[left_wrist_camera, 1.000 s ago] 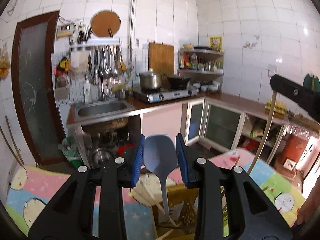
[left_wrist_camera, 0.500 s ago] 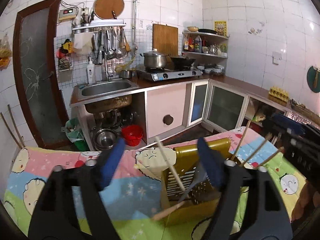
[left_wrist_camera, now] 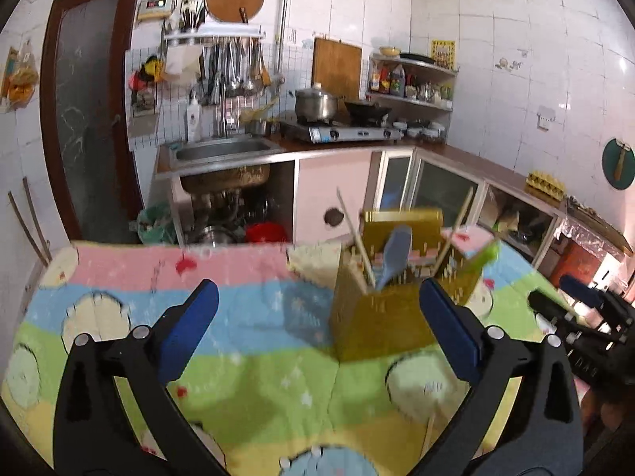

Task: Organize utensils
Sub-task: 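Lower both into the holder and open both tools, then grasp a wooden chopstick with the left tool while the right grasps another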

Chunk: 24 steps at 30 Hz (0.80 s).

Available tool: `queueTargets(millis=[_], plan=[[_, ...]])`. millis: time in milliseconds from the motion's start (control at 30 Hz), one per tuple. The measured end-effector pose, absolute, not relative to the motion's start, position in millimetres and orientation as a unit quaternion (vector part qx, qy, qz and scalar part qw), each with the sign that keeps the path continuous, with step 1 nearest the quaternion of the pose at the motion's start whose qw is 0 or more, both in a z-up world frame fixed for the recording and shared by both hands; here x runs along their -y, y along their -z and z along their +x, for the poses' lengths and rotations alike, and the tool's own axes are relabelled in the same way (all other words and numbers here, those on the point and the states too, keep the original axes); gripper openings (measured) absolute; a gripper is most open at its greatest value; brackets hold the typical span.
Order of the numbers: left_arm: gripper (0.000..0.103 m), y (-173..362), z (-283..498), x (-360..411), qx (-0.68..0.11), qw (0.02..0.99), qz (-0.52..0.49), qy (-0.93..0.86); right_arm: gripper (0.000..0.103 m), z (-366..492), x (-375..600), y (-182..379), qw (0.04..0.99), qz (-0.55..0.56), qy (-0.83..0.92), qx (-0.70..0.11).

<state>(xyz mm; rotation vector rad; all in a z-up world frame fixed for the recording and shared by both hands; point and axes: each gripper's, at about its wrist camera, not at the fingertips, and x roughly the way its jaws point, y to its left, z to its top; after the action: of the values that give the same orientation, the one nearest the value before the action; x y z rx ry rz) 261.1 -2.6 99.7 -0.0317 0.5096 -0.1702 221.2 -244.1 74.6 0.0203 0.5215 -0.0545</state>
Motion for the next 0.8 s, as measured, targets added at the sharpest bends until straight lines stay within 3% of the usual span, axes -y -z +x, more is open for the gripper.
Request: queueTargets(millis=[267,500,533,567,633,733,800], plan=[[0.098,-30,253,4,-0.306,0.950,0.013,0.066,0.065,214,225,17,0.935,0.001,0.020,-0.354],[0.098,0,257,3,-0.343,0.936,0.008,0.074,0.064,220,205,42,0.914,-0.031,0.010,-0.404],[0.098,1,257,3,-0.344,0.936,0.009,0.076,0.059,223,202,45,0.910,-0.037,0.011,-0.413],[0.098,1,257,3,-0.345,0.935,0.009,0.078,0.047,226,200,49,0.905,-0.041,0.011,-0.423],[0.098,1,256,6,-0.347,0.934,0.005,0.086,0.037,230,201,53,0.902,-0.033,0.006,-0.431],[0.098,1,252,12,-0.351,0.932,0.005,0.095,0.008,229,205,49,0.901,-0.019,-0.003,-0.433],[0.098,2,252,19,-0.357,0.929,0.007,0.100,0.008,228,213,46,0.903,-0.011,0.004,-0.430]])
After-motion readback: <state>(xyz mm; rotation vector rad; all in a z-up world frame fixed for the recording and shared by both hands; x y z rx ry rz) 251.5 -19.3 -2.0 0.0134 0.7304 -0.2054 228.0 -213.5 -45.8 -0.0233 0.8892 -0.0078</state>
